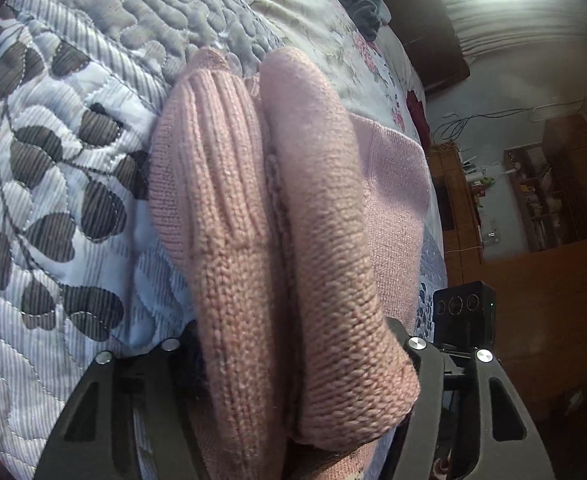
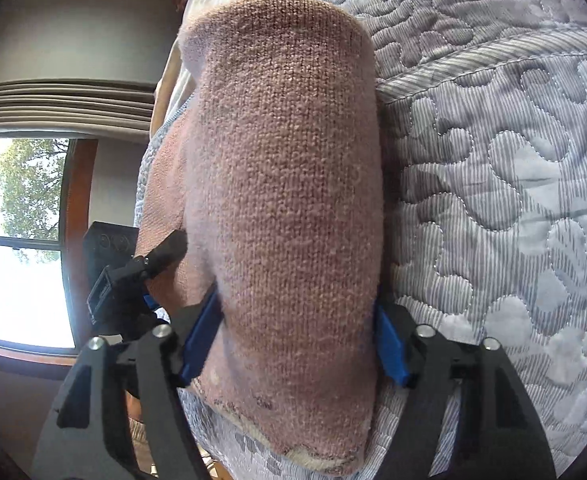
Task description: Fold small clothes
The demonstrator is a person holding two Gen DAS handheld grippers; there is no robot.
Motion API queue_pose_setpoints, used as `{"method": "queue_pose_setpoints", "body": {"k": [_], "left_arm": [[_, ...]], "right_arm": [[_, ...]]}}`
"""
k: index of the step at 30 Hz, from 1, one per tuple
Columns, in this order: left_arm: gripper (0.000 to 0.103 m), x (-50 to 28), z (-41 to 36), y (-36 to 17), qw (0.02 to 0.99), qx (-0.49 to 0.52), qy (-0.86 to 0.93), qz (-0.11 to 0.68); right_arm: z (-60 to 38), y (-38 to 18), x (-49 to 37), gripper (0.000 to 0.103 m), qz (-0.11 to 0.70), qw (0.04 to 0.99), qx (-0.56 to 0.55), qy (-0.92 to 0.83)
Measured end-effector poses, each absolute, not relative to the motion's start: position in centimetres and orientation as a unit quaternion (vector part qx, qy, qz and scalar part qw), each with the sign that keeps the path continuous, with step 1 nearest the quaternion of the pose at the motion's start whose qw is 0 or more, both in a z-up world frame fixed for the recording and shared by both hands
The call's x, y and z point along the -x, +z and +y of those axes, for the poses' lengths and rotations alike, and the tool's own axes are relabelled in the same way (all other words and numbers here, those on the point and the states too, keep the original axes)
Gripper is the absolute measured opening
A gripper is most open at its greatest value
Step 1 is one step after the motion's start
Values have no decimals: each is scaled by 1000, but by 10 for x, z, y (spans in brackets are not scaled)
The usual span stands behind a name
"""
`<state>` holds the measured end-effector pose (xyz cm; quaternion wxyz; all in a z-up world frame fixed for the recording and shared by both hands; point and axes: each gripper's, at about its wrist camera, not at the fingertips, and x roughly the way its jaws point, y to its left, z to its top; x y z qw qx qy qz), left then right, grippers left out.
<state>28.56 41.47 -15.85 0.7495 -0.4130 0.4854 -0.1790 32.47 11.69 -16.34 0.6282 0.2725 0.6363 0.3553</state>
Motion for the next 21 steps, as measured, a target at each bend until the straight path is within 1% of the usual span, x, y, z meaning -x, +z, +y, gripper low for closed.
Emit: {"method": "queue_pose_setpoints", "body": {"k": [3,6,10,16,18,21], "left_arm": [[56,-275,417,-154,748,436,-195,461],[55,-265,401,-141,751,437,-213,446],[55,-247,371,-124,749,443,-241,429],[55,-210,290,-100,746,422,-289,426],[55,-195,262,-96,748,410,-299,427],[55,-175,230,-104,748,392,-301,442]], "right_arm": [[104,-147,-319,45,620,627,-282,378],[98,-125,-310,42,612,637,-266,387],[66,-94,-293,41,598,649,-251,399],[-17,-58,-243,40,583,672,-235,393],[-46,-53,-224,41,581,675,-241,386],[-75,-63,-197,41,590,679,-235,367]]}}
